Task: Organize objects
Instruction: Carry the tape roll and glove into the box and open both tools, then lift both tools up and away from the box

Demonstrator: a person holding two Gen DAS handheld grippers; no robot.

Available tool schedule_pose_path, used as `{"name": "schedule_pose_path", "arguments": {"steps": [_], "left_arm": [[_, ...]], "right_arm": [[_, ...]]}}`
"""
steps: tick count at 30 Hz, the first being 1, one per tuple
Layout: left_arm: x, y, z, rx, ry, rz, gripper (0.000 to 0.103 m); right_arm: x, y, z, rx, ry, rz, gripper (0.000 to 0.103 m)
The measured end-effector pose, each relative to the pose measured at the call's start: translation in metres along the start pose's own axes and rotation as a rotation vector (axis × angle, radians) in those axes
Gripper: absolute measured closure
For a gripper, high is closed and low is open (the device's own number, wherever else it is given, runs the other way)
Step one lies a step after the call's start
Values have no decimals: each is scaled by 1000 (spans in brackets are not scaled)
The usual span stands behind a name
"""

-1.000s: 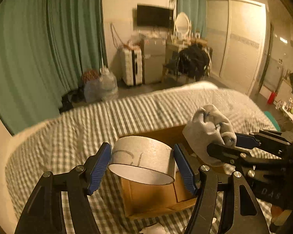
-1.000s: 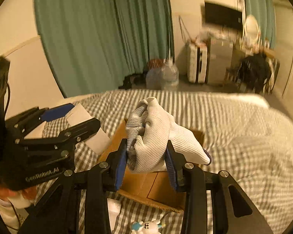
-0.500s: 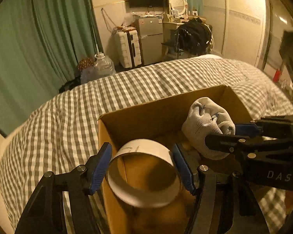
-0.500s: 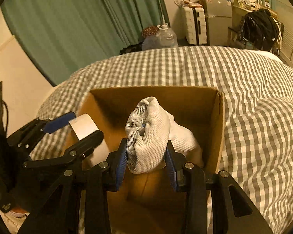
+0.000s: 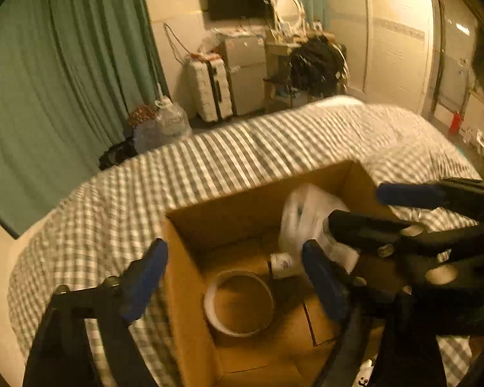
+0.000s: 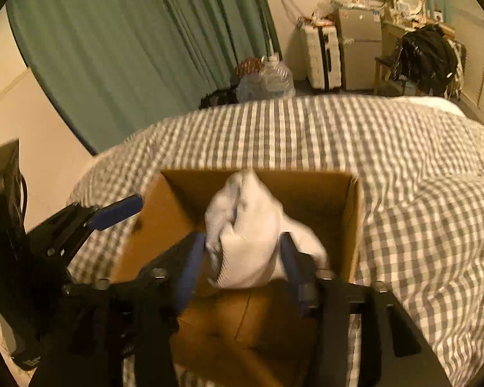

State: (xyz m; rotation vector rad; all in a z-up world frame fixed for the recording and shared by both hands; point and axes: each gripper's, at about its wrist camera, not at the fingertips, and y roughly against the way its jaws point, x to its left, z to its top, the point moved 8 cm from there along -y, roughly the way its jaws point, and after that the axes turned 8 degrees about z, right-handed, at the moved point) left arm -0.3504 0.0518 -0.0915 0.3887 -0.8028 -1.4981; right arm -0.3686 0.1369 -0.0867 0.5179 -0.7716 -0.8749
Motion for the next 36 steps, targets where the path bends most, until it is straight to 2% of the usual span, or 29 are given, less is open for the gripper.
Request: {"name": "schedule_pose_path", "arguments": {"steps": [3,4,7,12,18,22,27,30,33,36], "left_arm": [[17,30,12,-24,41,18,6],[22,43,16,-35,54,22,5],[37,88,28,-71,83,27,3],[57,169,44,-166,63,60,0],[77,261,38,-259,55,90,0],[92,308,16,-302,75,78,0],[101,334,-28,-279,117,45,0],[102,334,-63,-247,108,9,0],[107,323,-102,-217,137,37,0],[104,293,-143,-173,155,91,0]], "right_arm": [[14,32,18,-82,12,-50,17],[20,45,22,-98,29,-65,15],[42,88,31,-151,68,-106,13],[88,163,38,-247,120,-152,11],[141,246,24,-327,188,-219,11],[167,286,1,-347,222,-248,10],[199,322,-50,-356,296,-279,7],[208,319,-88,-315,327,-280,7],[202,300,-125,-253,334,-260,7],[193,269,-160,-186,321,-234,7]]}}
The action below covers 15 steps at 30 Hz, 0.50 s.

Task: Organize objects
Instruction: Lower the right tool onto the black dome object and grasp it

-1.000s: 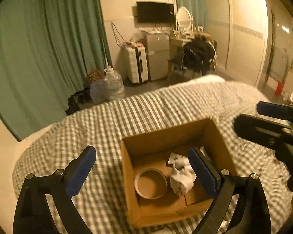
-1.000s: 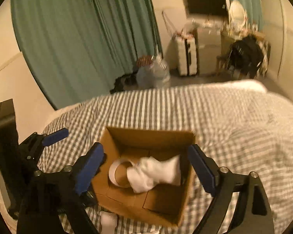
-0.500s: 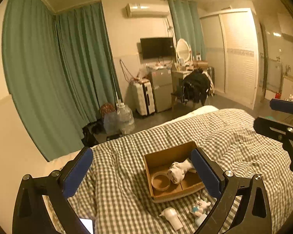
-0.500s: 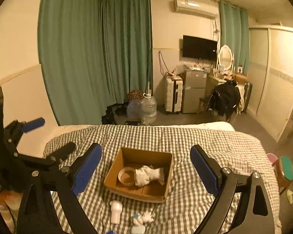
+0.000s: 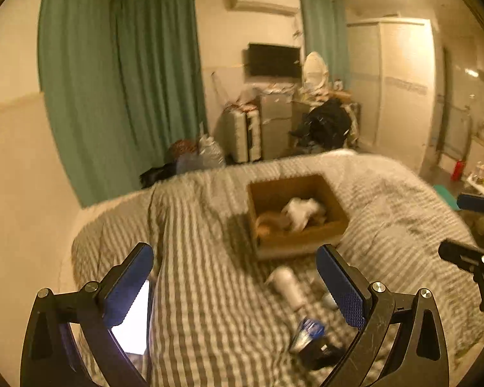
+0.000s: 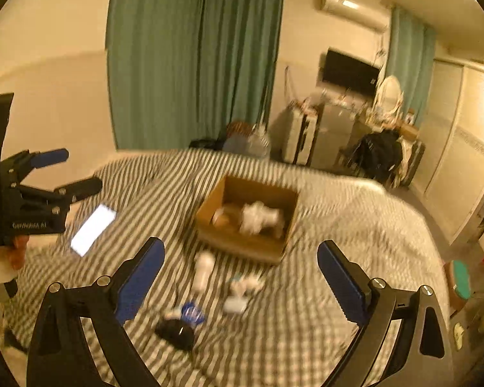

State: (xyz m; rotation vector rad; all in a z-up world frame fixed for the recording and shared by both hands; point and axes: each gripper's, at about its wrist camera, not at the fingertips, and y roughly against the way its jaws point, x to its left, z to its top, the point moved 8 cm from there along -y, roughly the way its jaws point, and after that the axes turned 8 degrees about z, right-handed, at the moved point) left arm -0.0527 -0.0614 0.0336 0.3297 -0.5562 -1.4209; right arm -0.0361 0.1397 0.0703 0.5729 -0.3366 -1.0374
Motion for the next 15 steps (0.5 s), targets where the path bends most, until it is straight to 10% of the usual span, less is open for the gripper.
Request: {"name": "schedule_pose_path", "arguments": {"steps": [15], "left_arm": [[-51,-81,-175,270,-77,43,0]], "right_arm": [[34,-145,-190,357,-15,115,7]]}}
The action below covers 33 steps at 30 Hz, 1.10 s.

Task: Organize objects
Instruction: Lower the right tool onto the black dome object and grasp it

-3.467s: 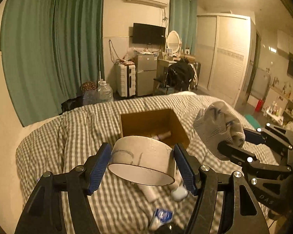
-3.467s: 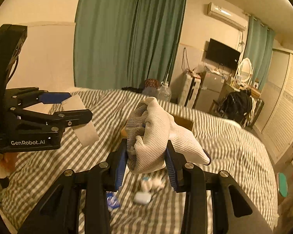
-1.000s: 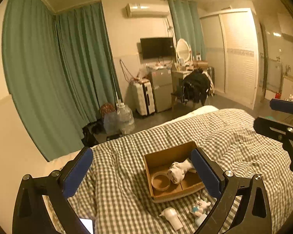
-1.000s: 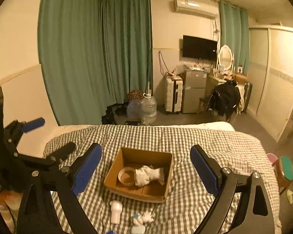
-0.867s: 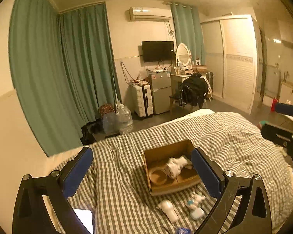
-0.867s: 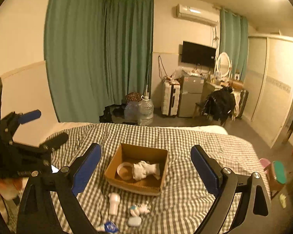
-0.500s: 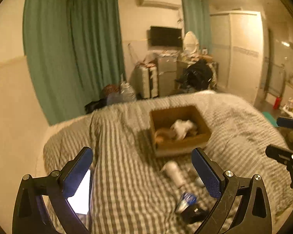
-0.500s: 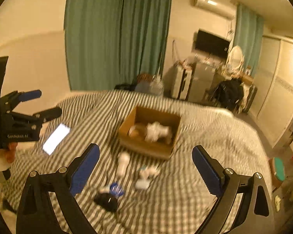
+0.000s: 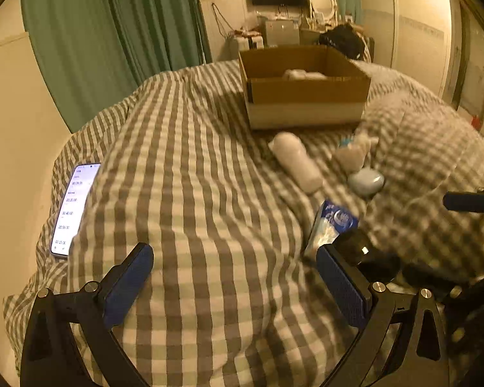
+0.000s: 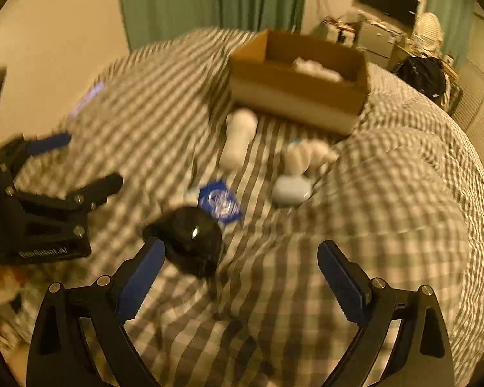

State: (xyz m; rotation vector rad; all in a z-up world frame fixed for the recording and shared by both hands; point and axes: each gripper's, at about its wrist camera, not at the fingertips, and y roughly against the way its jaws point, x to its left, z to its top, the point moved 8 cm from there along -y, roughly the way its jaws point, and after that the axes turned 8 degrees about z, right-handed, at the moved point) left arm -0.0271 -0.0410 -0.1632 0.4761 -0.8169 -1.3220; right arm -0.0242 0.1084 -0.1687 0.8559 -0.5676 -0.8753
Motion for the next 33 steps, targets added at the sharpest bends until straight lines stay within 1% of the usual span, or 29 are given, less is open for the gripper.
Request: {"name": "schedule_pose_path", "arguments": {"steps": [1,3,4,5,6,7,9,10,12,15,17,21,22,26,27,30,33], "left_arm": [[0,-3,-1,6,2,-4,0],[1,-6,-4,17,15,-15,0],[1,-8,-5,22,18,-15,0],[0,-9,-4,25,17,-13,0],[-2,-10,-4,27,15,-10,0],[-2,-11,-5,28,10,-7,0],[-2,-11,-5,25,2,0,0],[-3,-11,-5,26,-1,0,0],[-2,-12,-6,32,0,3,0],[-2,-13,-5,39,-2,3,0],[-2,-14,-4,41,-5,3,0],[-11,-17,0,50,-13,-18,0],[-15,-19,1,59,-12,-30,0],[-38,-27,6,98,-2,-104,0],[-44,-29,6,107,-11,-118,0],[-66,-37,4,135,-45,-155,0],[-85,-46,1,153,-93,-167,0]], "right_arm": [[3,-10,-5,22,8,14,9],[6,-21,-8,55,11,28,21],[5,-26,-10,71,10,27,23],[4,-31,-10,84,8,24,27],[4,-33,-9,87,8,22,36],[3,-36,-9,93,7,21,41],[4,-42,-9,108,10,31,64],[6,-46,-9,118,14,40,69],[8,-52,-12,137,22,60,88],[4,-50,-13,124,1,79,96],[0,-40,-10,88,-17,85,96],[-12,-14,-1,7,-37,39,97],[-17,-5,2,-15,-38,17,97],[-37,16,11,-61,-42,-60,97],[-38,17,17,-68,-47,-66,97],[-51,28,20,-94,-65,-93,97],[-60,34,18,-105,-88,-90,97]]}}
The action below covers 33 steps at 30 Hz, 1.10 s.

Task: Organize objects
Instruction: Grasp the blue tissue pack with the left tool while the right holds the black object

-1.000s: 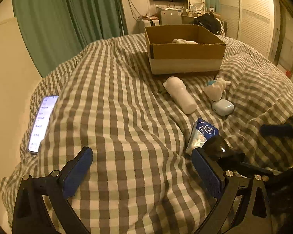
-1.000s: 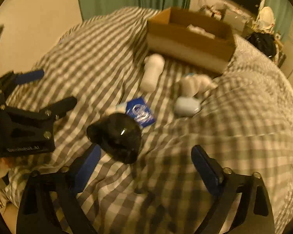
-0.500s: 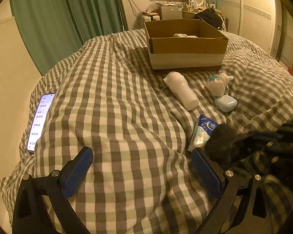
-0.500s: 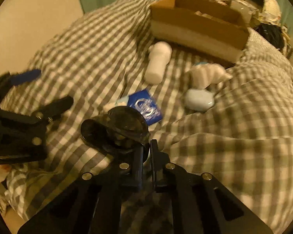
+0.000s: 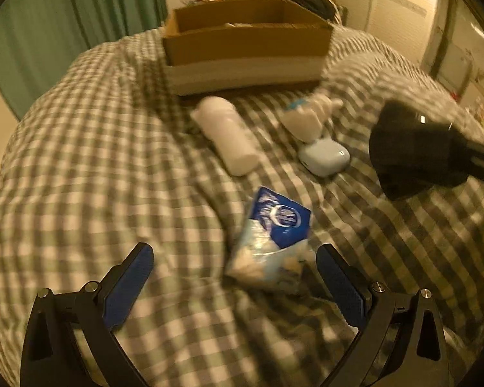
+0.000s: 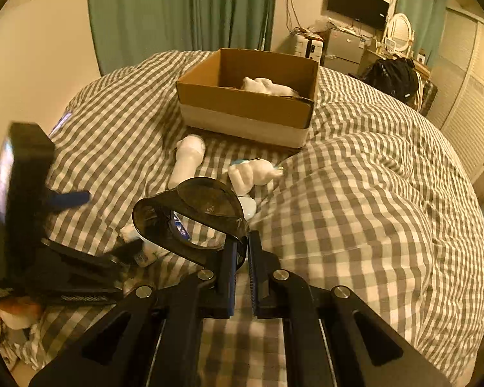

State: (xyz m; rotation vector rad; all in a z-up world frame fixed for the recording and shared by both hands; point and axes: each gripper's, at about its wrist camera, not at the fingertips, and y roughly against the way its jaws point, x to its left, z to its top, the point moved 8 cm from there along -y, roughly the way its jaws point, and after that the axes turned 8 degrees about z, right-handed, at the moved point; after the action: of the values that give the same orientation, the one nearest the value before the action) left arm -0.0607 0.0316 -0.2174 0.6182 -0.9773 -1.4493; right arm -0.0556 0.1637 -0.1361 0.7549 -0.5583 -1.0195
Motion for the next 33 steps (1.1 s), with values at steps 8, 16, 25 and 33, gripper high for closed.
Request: {"name": "schedule_pose_path", "arguments": {"steps": [8,16,25,33], "left_arm": [[-20,-30,-12,94,-42,-54,33],[-14,-5,-15,53,-18,-58,48],[0,52,-3,-59,43,-88,48],[19,93,13,-156,68,-85,48]], "right_arm": [[-3,-7,-2,13,-14,18,97],[-3,-13,-9,27,-15,17,97],[6,4,-1,-8,6,-15,97],[16,36,12,-67,32,-47,97]]}}
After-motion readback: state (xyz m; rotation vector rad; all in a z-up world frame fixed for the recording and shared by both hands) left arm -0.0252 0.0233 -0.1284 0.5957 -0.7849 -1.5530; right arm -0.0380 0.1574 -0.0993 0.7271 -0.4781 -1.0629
